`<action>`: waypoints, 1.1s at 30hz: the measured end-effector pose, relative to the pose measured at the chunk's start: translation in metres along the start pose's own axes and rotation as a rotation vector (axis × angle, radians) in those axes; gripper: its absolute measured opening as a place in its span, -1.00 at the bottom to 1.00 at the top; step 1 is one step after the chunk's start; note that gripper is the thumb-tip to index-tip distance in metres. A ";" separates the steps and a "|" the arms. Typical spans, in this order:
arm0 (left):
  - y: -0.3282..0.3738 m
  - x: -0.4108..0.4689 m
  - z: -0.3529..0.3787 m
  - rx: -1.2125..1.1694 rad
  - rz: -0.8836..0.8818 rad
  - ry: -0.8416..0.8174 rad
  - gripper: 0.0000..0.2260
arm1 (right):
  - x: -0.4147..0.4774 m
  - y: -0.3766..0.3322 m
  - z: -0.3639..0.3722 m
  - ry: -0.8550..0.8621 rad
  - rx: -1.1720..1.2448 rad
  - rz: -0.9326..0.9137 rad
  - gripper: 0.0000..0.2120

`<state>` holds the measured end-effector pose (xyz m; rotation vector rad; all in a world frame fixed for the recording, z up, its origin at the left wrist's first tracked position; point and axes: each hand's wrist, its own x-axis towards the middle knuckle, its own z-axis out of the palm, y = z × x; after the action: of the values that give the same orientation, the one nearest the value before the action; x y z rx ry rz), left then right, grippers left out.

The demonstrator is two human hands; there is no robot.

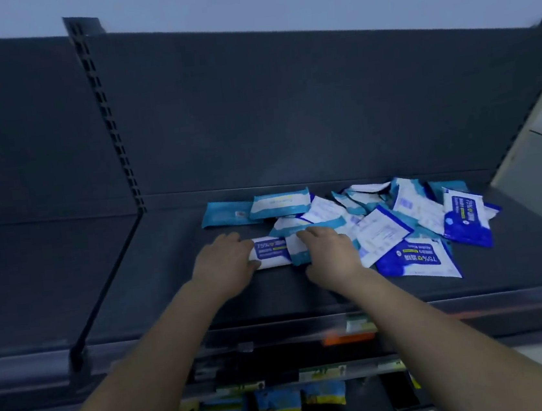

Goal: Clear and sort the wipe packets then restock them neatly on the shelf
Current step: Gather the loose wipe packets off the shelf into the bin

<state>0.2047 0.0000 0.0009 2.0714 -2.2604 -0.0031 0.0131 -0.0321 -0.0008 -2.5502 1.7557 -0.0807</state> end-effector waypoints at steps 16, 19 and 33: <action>-0.010 0.116 -0.009 -0.332 -0.011 -0.578 -0.56 | 0.105 0.014 -0.001 0.634 0.055 -0.175 -0.66; -0.037 0.125 -0.025 -0.381 -0.013 -0.557 -0.69 | 0.122 0.016 0.007 0.454 -0.091 -0.092 -0.55; -0.067 0.151 0.015 -0.155 -0.308 -0.227 -0.43 | 0.146 0.026 0.029 0.249 -0.049 -0.120 -0.56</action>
<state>0.2572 -0.1565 -0.0091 2.4115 -1.9472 -0.4361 0.0434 -0.1779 -0.0291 -2.7840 1.6956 -0.3791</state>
